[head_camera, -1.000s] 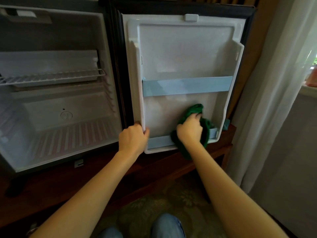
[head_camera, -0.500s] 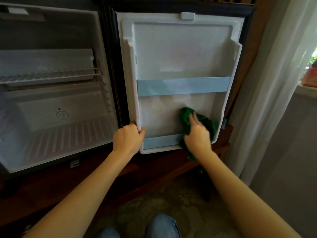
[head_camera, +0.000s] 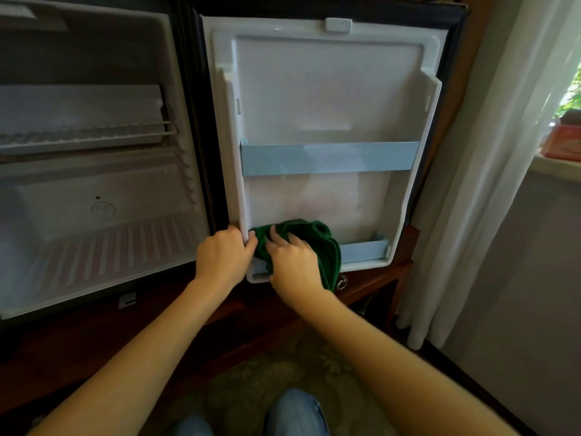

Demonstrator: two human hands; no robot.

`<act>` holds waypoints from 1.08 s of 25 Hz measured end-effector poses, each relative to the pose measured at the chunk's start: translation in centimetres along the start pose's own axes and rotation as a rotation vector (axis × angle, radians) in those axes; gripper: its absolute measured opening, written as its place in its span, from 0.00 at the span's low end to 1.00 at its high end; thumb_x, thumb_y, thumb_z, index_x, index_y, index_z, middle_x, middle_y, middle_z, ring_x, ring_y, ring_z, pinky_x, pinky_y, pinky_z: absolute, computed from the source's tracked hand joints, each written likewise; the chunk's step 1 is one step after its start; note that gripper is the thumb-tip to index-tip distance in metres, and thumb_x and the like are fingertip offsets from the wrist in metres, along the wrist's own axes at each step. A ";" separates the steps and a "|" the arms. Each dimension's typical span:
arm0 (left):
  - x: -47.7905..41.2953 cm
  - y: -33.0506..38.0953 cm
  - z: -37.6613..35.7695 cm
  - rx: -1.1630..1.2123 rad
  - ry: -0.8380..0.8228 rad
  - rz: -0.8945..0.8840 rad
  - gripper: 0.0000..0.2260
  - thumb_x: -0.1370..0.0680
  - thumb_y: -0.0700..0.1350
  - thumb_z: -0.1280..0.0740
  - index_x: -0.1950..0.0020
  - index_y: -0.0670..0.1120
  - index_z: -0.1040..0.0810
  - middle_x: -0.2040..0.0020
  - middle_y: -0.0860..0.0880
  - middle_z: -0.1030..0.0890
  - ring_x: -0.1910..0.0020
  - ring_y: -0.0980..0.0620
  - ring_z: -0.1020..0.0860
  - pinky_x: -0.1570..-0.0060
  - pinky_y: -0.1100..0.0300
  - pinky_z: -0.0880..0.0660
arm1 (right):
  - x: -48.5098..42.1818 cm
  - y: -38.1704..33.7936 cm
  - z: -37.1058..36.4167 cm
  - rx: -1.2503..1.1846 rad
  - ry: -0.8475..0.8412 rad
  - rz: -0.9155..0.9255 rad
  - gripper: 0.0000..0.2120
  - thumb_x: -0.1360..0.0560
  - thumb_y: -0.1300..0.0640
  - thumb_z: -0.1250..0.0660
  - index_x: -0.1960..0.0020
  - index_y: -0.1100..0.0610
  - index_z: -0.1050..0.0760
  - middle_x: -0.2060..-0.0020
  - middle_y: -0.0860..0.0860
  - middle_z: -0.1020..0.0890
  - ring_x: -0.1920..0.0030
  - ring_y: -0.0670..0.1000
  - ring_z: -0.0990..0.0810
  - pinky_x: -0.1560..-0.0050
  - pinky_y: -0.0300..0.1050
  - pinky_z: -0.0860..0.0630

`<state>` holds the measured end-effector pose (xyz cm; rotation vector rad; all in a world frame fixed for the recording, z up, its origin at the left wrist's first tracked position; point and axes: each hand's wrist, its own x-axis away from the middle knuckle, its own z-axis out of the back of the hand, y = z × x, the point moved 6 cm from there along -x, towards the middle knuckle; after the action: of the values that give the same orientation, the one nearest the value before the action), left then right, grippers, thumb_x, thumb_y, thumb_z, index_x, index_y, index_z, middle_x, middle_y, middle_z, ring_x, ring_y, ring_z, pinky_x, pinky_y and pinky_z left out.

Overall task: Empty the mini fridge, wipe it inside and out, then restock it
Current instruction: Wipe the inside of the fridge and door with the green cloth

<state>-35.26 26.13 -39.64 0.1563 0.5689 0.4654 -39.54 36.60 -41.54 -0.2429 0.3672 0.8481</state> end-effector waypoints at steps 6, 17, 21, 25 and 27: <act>0.0 -0.3 0.2 0.032 -0.050 0.009 0.17 0.19 0.53 0.44 0.50 0.40 0.24 0.63 0.45 0.21 0.69 0.48 0.28 0.69 0.58 0.33 | 3.6 12.0 4.0 0.106 -0.084 -0.109 0.28 0.26 0.62 0.35 0.28 0.49 0.34 0.30 0.47 0.29 0.32 0.52 0.32 0.34 0.45 0.32; 0.5 -0.9 0.5 0.053 -0.042 -0.003 0.17 0.18 0.52 0.44 0.47 0.40 0.25 0.59 0.44 0.19 0.69 0.51 0.29 0.74 0.61 0.39 | 4.8 12.7 7.6 -1.631 0.676 -0.925 0.17 0.25 0.67 0.37 0.38 0.57 0.29 0.50 0.55 0.21 0.51 0.54 0.21 0.54 0.50 0.21; 0.4 -1.4 0.4 0.142 -0.069 -0.022 0.16 0.18 0.53 0.43 0.46 0.42 0.25 0.57 0.44 0.19 0.67 0.51 0.26 0.71 0.60 0.34 | 0.8 6.9 5.4 -1.116 0.686 -0.766 0.40 0.25 0.66 0.36 0.22 0.53 0.54 0.24 0.52 0.44 0.28 0.58 0.41 0.27 0.56 0.42; 0.1 -1.2 0.1 0.162 -0.061 -0.034 0.15 0.19 0.53 0.41 0.50 0.43 0.24 0.59 0.45 0.19 0.65 0.49 0.23 0.68 0.59 0.32 | -1.7 2.7 2.7 -0.576 0.468 -0.537 0.42 0.27 0.67 0.34 0.22 0.53 0.56 0.25 0.43 0.65 0.25 0.61 0.55 0.25 0.54 0.47; 0.0 -1.0 -0.1 0.171 -0.060 -0.033 0.14 0.19 0.53 0.41 0.51 0.43 0.24 0.60 0.45 0.19 0.65 0.48 0.22 0.68 0.58 0.32 | -1.5 2.3 1.5 -0.395 0.361 -0.370 0.42 0.29 0.69 0.33 0.22 0.52 0.48 0.25 0.42 0.62 0.25 0.64 0.52 0.30 0.53 0.37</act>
<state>-34.99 25.28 -40.00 0.3221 0.5516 0.3785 -41.87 37.55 -39.68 -0.8132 0.4702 0.5013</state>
